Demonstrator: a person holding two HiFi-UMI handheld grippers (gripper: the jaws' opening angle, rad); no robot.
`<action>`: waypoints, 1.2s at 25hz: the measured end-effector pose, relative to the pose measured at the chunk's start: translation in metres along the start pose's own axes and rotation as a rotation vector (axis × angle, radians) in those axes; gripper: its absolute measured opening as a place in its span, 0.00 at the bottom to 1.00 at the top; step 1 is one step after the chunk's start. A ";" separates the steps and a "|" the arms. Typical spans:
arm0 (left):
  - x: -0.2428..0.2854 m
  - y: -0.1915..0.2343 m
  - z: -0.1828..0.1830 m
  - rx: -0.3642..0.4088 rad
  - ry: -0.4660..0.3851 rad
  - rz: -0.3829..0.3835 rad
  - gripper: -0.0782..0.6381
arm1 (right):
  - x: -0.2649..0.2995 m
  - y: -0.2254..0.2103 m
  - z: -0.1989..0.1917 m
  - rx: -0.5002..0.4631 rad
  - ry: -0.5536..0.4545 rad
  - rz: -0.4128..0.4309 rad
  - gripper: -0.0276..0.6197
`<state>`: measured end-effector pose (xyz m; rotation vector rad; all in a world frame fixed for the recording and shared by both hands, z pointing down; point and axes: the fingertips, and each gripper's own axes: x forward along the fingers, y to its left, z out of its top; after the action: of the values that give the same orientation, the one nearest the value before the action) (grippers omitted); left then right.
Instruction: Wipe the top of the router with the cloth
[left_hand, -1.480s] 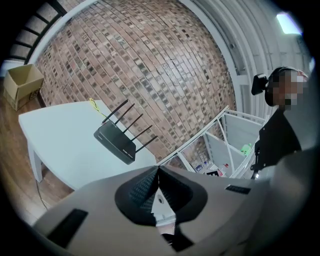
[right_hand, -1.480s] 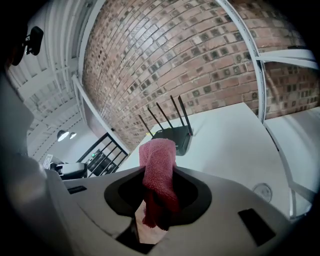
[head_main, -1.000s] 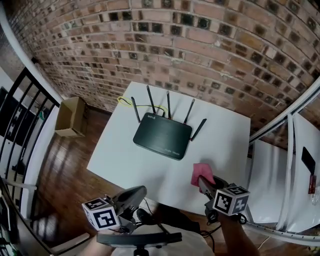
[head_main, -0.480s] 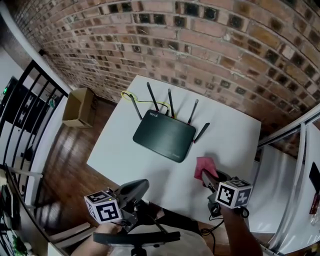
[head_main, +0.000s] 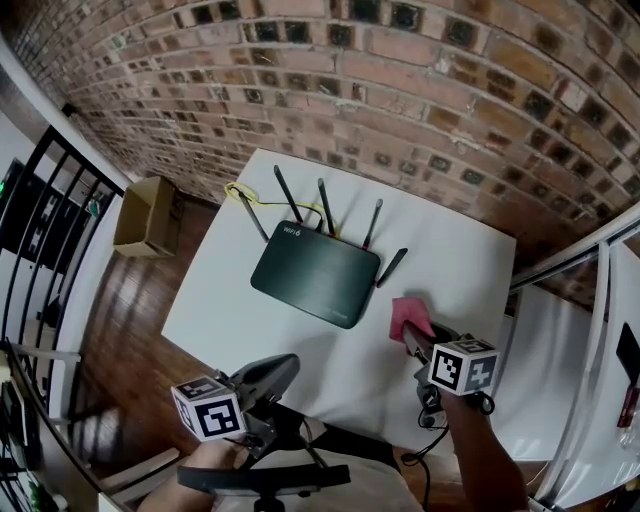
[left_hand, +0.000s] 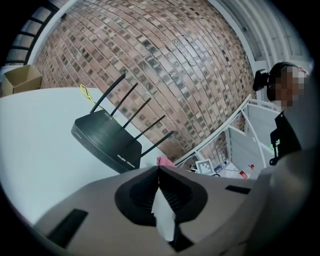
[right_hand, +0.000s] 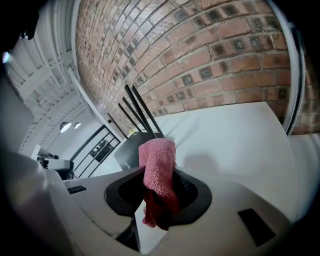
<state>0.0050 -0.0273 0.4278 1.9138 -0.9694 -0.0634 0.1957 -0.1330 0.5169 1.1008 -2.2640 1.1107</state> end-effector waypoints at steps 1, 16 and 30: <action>0.004 0.001 -0.001 0.000 0.008 -0.001 0.11 | 0.004 -0.005 0.002 -0.015 0.007 -0.006 0.25; 0.047 -0.006 -0.020 -0.016 0.091 -0.032 0.11 | 0.090 -0.061 0.054 -0.321 0.045 -0.069 0.24; 0.043 0.003 -0.029 -0.046 0.098 0.005 0.11 | 0.134 -0.052 0.062 -0.666 0.119 -0.057 0.24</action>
<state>0.0447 -0.0347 0.4600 1.8546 -0.8997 0.0110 0.1536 -0.2659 0.5881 0.7864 -2.2280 0.3268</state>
